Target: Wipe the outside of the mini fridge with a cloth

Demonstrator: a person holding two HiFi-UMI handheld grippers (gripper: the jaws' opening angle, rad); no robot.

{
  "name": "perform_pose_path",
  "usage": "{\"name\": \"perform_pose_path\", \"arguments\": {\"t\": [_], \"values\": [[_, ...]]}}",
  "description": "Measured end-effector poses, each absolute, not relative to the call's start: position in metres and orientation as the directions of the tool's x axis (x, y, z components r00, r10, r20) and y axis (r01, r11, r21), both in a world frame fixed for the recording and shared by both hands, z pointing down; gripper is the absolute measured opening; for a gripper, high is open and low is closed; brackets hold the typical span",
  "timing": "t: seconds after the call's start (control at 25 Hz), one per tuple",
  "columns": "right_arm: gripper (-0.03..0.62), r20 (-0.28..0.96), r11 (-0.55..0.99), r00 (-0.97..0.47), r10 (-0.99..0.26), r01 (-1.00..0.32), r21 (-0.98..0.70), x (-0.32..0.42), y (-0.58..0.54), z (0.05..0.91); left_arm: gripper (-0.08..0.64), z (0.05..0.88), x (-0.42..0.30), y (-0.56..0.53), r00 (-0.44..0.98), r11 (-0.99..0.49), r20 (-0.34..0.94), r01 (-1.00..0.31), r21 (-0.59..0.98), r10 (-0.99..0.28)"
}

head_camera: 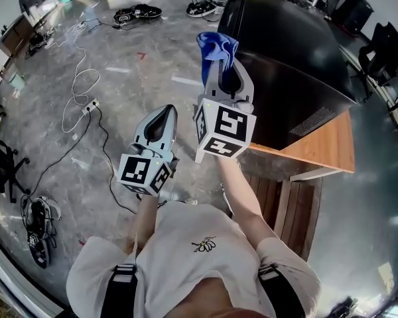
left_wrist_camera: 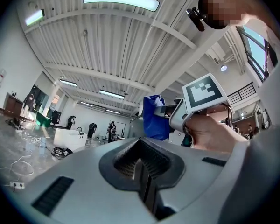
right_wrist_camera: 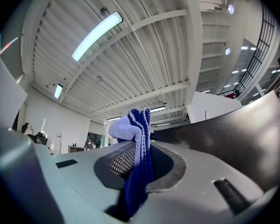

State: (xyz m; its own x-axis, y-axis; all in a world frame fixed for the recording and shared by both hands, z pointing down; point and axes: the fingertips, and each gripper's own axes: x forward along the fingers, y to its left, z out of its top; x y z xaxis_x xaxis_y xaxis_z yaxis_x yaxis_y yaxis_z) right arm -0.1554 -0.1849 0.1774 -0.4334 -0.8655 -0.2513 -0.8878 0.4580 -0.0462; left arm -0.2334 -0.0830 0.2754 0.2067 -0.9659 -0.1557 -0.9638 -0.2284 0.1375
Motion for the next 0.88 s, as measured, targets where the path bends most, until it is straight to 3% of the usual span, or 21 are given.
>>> {"name": "perform_pose_path", "arguments": {"t": [0.56, 0.88], "values": [[0.061, -0.259, 0.438, -0.402, -0.878, -0.894, -0.095, -0.088, -0.186, 0.181, 0.005, 0.284, -0.181, -0.103, 0.267, -0.285, -0.13, -0.947, 0.15, -0.955], [0.061, -0.248, 0.322, -0.288, -0.925, -0.94, -0.11, -0.01, -0.192, 0.187, 0.005, 0.282, -0.145, -0.117, 0.333, -0.349, -0.127, -0.929, 0.128, -0.934]]}}
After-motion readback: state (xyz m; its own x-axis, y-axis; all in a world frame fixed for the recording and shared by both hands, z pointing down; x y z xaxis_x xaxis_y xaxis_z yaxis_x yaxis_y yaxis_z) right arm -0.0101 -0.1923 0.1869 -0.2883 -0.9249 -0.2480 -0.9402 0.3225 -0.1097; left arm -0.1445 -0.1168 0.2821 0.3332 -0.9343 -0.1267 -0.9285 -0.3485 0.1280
